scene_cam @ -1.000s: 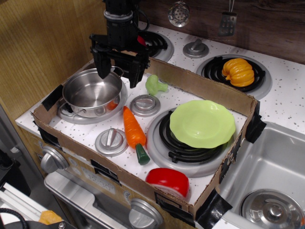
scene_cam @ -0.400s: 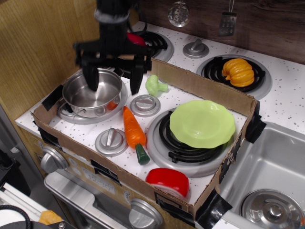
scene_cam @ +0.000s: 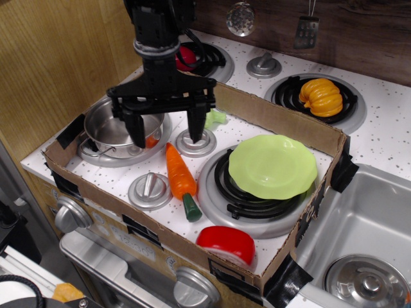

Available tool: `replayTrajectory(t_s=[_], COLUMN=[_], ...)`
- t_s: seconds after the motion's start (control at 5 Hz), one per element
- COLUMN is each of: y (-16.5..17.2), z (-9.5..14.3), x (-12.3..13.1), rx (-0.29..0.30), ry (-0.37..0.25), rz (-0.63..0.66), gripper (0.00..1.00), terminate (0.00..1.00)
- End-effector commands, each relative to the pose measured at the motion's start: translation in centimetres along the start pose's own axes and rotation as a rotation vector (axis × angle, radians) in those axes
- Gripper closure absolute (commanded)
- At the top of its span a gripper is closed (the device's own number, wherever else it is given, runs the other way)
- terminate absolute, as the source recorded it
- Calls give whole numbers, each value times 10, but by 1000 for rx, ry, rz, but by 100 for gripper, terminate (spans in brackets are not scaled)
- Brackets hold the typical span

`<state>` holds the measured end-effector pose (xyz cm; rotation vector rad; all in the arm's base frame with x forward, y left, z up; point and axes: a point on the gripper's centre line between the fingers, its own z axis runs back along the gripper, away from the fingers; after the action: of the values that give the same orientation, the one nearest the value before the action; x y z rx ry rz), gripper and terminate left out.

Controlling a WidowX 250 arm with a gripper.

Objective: Put carrot on plate

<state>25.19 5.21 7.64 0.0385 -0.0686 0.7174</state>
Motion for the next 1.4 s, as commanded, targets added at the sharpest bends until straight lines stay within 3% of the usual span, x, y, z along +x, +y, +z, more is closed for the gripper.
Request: replayTrajectory(t_s=[0.0, 0.2, 0.4, 1.0, 1.2], y=[-20, -20, -10, -11, -14], z=[-15, -31, -41, -71, -76], x=[2, 5, 10, 19, 16], rx=[-54, -85, -62, 21, 15], ry=[-33, -68, -83, -17, -15], rz=[71, 90, 116, 104, 99], gripper=[0, 0, 0, 0, 0], terminate=[0, 0, 0, 0, 0])
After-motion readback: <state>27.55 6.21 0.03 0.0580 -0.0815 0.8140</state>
